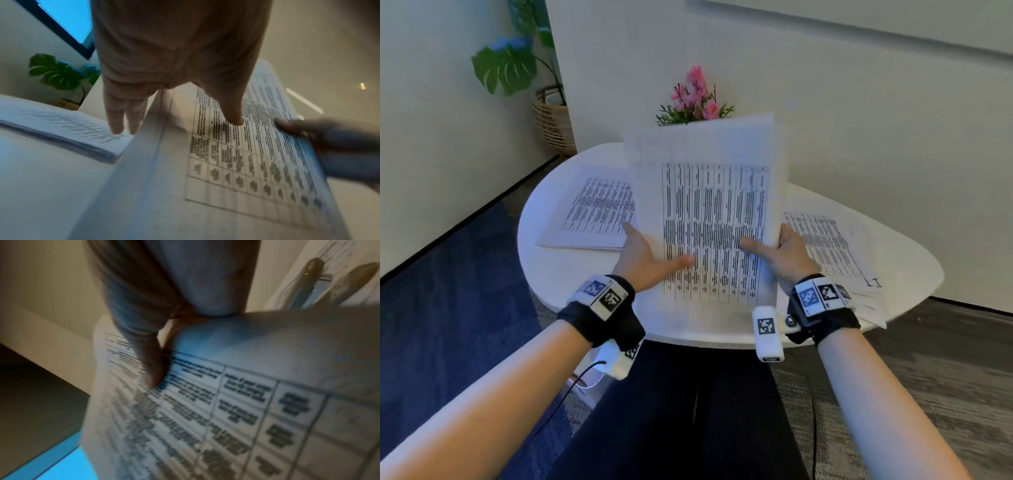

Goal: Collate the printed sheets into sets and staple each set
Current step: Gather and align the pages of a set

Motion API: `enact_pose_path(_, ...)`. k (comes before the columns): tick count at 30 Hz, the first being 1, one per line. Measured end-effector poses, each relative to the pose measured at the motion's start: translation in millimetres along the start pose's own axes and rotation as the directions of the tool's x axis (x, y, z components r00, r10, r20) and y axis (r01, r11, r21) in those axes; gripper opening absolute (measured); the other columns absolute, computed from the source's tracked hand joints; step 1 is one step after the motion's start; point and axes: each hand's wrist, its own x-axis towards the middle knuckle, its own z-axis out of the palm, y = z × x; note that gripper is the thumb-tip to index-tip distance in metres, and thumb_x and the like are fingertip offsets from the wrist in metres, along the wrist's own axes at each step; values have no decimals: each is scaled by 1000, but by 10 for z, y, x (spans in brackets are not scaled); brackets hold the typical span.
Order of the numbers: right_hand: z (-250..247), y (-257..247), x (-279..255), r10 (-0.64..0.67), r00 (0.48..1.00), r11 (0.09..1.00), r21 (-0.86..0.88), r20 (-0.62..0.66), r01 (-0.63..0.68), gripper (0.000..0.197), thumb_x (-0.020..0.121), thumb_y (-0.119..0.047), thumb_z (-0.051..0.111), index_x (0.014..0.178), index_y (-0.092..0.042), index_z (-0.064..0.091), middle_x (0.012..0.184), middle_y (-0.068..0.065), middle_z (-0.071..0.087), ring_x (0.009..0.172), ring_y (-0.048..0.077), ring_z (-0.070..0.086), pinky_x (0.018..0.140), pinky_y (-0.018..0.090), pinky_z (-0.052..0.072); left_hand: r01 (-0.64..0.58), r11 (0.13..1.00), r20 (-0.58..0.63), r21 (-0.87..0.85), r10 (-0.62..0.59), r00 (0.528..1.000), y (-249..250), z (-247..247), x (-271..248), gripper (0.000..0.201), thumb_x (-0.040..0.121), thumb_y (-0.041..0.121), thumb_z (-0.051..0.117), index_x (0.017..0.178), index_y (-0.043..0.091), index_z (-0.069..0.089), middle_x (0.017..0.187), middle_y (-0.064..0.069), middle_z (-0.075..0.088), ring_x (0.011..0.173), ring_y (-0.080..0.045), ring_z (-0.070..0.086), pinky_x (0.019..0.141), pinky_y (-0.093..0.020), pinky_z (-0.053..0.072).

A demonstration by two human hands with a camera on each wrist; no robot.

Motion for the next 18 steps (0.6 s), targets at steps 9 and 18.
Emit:
enact_pose_path(9, -30, -374, 98, -195, 960, 972, 92, -198, 217, 19, 73, -11, 79, 88, -15, 68, 88, 3, 71, 80, 15, 68, 69, 27, 55, -491, 856, -383, -164, 404, 831, 676, -171, 20, 43, 90, 21, 63, 125, 9, 41, 95, 13, 52, 78, 6, 54, 55, 0, 42)
enact_pose_path(18, 3, -610, 68, -273, 947, 951, 102, -170, 292, 17, 80, -16, 74, 95, -13, 67, 91, 1, 70, 79, 8, 65, 65, 18, 52, -751, 648, -471, -128, 627, 621, 868, -401, -15, 78, 90, 12, 53, 150, 31, 6, 136, -6, 52, 107, -16, 61, 87, -35, 54)
